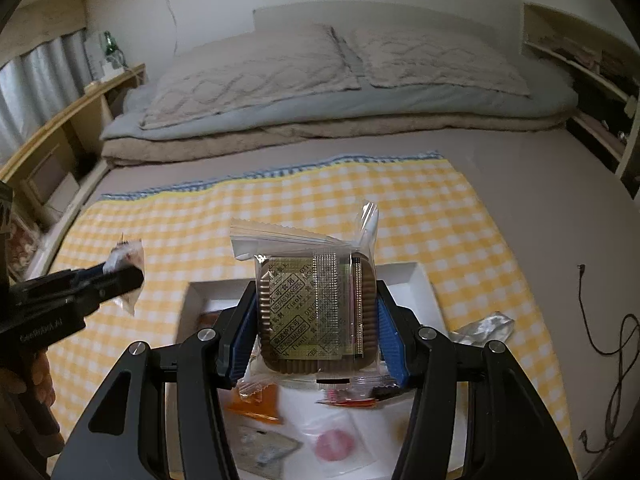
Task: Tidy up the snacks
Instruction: 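Carry both packets over the white tray and open both grippers to release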
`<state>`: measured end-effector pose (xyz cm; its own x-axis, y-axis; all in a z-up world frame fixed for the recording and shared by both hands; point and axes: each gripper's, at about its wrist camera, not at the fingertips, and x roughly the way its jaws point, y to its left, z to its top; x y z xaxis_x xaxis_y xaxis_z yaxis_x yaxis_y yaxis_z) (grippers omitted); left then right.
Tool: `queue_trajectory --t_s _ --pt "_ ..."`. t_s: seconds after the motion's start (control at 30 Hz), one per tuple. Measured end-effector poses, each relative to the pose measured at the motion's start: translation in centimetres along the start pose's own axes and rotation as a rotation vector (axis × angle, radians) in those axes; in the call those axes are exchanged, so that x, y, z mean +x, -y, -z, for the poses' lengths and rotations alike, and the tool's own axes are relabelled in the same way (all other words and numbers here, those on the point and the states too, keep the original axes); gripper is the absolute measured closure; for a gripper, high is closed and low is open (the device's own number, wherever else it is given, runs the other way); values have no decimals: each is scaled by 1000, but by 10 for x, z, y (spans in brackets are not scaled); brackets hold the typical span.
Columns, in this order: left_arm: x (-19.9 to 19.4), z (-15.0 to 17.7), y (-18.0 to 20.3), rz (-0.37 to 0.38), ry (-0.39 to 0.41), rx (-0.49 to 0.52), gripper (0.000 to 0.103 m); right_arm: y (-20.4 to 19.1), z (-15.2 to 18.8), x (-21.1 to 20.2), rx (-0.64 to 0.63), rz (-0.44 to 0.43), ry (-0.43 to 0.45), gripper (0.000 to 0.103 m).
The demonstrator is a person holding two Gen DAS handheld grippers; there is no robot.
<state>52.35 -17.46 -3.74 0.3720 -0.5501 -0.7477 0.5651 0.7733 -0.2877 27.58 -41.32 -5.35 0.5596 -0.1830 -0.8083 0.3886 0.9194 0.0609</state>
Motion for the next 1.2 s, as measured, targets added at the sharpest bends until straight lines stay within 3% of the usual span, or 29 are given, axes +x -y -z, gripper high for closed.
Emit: queue_trajectory --t_s 0.2,0.37,0.6,0.7,0.87,1.07,1.2 --pt "45 -1 18 16 -91 60 78 16 26 20 -14 -26 -139 48" --pt "62 -7 23 39 -109 54 78 23 70 51 -55 -58 -355 48" --pt "80 0 28 59 -138 55 78 16 107 76 -145 -118 -524 48" --pt "83 6 27 84 -157 46 78 13 117 88 -182 -99 -597 48" --pt "101 15 36 123 -192 55 78 33 112 90 -141 -43 -571 48" --pt "135 35 50 142 -276 73 78 68 93 88 -56 31 -443 49" --pt "159 47 57 124 -349 104 78 85 90 88 -20 38 -439 49"
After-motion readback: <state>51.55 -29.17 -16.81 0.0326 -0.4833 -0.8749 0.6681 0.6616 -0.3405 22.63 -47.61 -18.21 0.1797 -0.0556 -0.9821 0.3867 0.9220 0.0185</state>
